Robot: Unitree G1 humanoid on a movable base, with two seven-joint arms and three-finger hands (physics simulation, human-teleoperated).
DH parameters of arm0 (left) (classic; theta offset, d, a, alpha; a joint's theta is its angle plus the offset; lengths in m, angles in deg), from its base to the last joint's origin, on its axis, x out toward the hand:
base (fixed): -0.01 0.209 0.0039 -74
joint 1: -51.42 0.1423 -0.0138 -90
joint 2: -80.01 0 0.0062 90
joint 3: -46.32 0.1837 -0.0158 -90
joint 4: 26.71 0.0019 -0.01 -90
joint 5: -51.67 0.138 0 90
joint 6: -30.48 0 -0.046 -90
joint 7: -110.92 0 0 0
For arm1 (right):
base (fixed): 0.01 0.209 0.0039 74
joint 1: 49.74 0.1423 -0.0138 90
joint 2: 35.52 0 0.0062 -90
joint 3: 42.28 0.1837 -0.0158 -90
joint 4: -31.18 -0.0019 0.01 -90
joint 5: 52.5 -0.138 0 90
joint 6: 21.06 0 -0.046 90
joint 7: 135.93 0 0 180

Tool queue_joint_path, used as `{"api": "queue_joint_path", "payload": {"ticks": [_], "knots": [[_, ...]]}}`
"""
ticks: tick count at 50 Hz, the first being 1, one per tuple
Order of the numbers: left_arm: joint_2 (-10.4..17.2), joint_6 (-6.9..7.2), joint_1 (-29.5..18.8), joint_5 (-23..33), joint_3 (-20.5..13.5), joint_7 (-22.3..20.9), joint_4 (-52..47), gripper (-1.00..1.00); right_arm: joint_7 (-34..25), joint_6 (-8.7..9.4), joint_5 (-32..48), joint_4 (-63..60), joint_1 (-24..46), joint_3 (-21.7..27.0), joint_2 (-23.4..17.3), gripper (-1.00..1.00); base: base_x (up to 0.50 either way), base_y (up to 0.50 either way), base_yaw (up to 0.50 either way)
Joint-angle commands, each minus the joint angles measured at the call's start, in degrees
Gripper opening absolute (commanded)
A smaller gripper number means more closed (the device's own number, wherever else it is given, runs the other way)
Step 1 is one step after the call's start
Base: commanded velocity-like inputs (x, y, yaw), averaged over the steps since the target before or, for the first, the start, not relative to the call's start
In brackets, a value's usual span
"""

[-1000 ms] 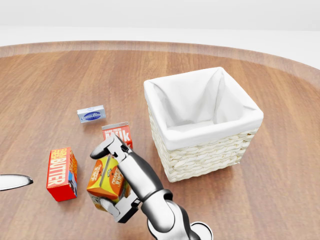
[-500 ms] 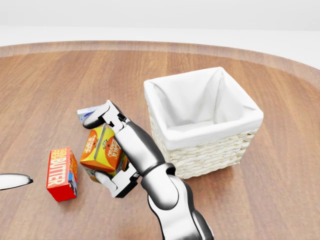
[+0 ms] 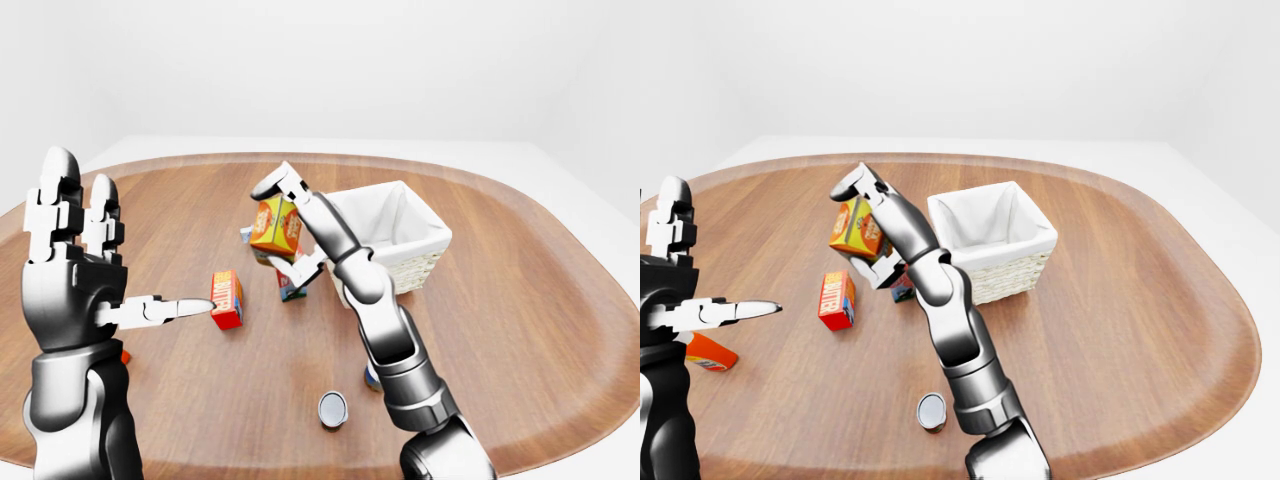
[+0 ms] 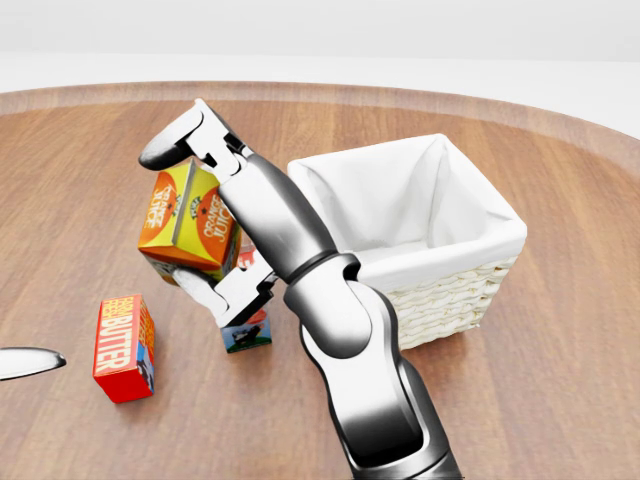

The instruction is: Pick up the orange juice, and put it in the basket.

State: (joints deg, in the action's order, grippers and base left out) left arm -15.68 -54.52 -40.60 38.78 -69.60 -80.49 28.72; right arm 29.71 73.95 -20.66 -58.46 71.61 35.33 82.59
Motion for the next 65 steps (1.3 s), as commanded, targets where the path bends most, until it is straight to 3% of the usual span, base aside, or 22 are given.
{"api": "queue_joint_path", "payload": {"ticks": [1,28,49,65], "knots": [[0.05,0.00,-0.03,-0.06,-0.08,-0.03,-0.13,1.00,0.05,0.00,-1.07,-1.06,6.86,2.99,-1.36,-1.00,0.00,0.00,0.00],[-0.03,0.00,0.03,0.10,-0.02,-0.10,-0.19,1.00,0.31,0.00,-4.55,-1.20,18.20,6.90,-6.43,-1.00,0.00,0.00,0.00],[0.02,0.00,-0.09,0.05,0.08,0.06,-0.05,1.00,3.08,0.00,-11.41,8.35,27.50,12.90,-16.46,-1.00,0.00,0.00,0.00],[-0.02,0.00,-0.04,0.11,0.12,0.01,0.13,1.00,5.92,0.00,-14.44,16.53,30.63,14.86,-21.01,-1.00,0.00,0.00,0.00]]}}
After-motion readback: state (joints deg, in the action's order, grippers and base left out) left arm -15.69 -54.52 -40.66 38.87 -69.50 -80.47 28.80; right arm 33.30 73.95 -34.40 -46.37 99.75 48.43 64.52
